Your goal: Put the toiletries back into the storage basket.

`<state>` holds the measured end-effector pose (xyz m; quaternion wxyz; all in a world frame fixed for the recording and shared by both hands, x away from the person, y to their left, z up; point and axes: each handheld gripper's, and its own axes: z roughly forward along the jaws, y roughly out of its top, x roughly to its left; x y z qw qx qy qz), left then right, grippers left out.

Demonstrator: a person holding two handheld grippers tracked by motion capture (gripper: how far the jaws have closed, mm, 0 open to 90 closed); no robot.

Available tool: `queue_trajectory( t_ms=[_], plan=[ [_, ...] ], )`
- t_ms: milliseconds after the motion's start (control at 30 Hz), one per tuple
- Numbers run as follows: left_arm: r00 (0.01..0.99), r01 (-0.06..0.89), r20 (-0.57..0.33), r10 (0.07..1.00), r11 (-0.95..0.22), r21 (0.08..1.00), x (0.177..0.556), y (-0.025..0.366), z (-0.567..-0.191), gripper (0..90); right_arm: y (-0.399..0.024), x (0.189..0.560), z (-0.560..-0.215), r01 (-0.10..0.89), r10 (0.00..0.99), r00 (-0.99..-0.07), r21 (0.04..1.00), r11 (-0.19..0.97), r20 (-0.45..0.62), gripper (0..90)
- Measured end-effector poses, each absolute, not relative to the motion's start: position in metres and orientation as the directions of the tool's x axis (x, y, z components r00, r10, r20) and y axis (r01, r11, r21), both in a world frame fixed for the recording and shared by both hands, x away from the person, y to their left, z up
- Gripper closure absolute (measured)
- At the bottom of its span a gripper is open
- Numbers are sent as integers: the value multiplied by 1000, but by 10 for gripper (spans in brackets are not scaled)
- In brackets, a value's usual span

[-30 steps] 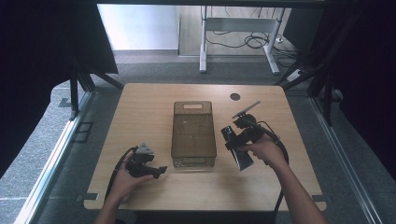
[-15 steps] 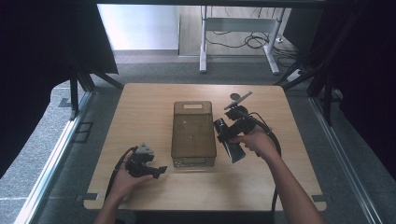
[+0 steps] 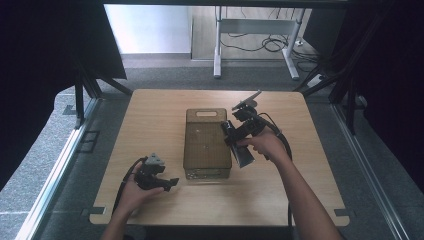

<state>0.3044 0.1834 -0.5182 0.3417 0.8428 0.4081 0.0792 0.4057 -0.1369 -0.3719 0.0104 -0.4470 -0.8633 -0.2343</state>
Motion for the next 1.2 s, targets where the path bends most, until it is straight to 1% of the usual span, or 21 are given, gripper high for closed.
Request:
queue_trajectory(
  t_ms=[467,767,1000,1200],
  plan=[
    [652,636,-150,743,-428,643,304,184,-517,243,-113,417,-373,779,763,-601,385,495,238,466],
    [654,636,-148,742,-433,638,305,183,-519,243,-106,423,-375,780,760,-601,386,492,246,467],
    [654,636,-151,741,-431,641,305,184,-518,243,-103,431,-378,799,778,-576,374,471,250,467],
    [656,634,-149,740,-432,641,305,184,-518,243,-94,434,-378,794,773,-584,370,482,246,467]
  ],
)
